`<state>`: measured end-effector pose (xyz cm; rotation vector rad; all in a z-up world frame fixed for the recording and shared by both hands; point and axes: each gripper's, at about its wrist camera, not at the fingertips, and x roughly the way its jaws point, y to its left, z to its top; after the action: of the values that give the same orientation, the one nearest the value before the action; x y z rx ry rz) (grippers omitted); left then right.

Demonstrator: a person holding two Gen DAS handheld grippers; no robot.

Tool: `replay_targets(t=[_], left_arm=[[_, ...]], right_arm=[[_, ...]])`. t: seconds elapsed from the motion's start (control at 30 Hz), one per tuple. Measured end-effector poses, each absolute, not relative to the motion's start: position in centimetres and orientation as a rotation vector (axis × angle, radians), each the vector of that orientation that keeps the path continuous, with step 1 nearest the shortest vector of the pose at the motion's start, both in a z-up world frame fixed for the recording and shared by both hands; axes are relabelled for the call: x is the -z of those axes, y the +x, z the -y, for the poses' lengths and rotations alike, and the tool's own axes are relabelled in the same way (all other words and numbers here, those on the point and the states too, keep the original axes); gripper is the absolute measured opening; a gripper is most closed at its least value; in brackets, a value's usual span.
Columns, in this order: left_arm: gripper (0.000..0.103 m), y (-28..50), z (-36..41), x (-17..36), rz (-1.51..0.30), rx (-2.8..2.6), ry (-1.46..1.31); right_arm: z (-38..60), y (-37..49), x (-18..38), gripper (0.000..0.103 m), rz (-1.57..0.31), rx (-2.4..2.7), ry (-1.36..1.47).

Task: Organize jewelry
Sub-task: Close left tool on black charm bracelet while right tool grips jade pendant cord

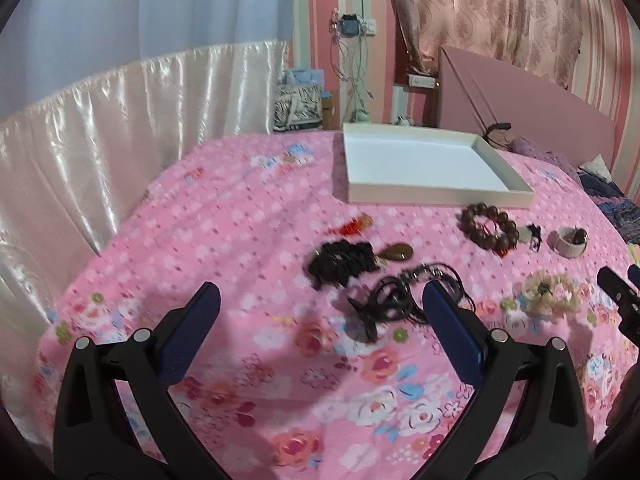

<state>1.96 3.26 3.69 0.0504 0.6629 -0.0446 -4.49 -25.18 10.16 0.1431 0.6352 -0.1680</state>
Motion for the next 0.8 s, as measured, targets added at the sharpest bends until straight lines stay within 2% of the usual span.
replay_targets(t=[0.53, 0.8], left_arm=[[0.100, 6.6, -5.0, -6.2, -0.718, 0.023, 0.048], [0.100, 9.4, -4.4, -7.7, -0.744, 0.071, 0.049]], right_arm=[[28.0, 0.6, -11.6, 0.101, -0.806, 0.200, 0.129], [28.0, 3.3, -14.4, 0.101, -0.780, 0.222, 0.066]])
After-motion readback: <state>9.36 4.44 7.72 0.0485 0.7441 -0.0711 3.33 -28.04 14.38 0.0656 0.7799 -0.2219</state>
